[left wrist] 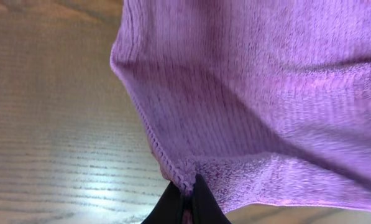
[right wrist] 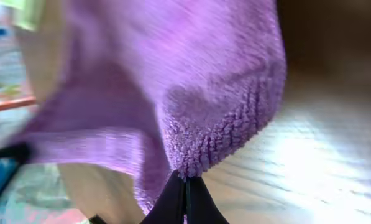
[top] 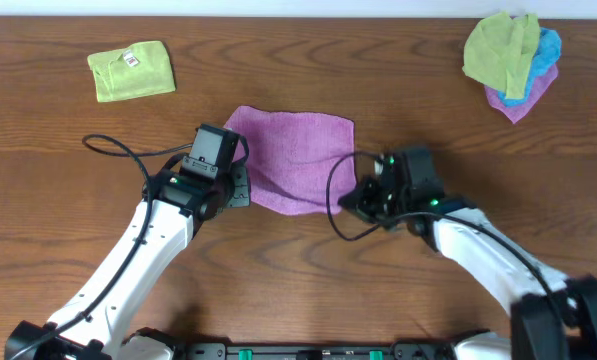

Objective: Fold the cloth
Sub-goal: 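Grasp the bottom-right corner with the right gripper, then lift both corners and carry them up over the cloth's top edge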

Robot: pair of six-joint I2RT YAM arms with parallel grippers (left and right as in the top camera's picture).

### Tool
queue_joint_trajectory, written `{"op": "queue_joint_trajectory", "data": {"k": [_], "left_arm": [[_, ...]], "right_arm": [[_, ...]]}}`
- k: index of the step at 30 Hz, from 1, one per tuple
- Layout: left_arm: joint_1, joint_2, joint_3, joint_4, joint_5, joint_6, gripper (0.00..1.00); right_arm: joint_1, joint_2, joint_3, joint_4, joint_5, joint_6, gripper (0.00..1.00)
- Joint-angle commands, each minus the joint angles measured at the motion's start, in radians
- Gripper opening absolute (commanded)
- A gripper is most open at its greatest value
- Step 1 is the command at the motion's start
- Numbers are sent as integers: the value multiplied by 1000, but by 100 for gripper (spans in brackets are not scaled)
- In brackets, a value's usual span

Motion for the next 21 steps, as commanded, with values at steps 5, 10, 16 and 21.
{"op": "queue_joint_trajectory", "data": {"k": [5, 10, 16, 21], "left_arm": [[4, 5, 22, 102, -18, 24, 6], [4, 5, 22, 192, -92, 24, 6], [5, 5, 22, 242, -149, 24, 6], [41, 28, 22, 336, -140, 24, 6]], "right_arm": [[-28, -28, 68, -36, 15, -63, 1], [-28, -28, 68, -14, 63, -50, 2], [-28, -28, 68, 34, 114, -25, 2], [-28, -16, 69, 84, 144, -26, 2]]}}
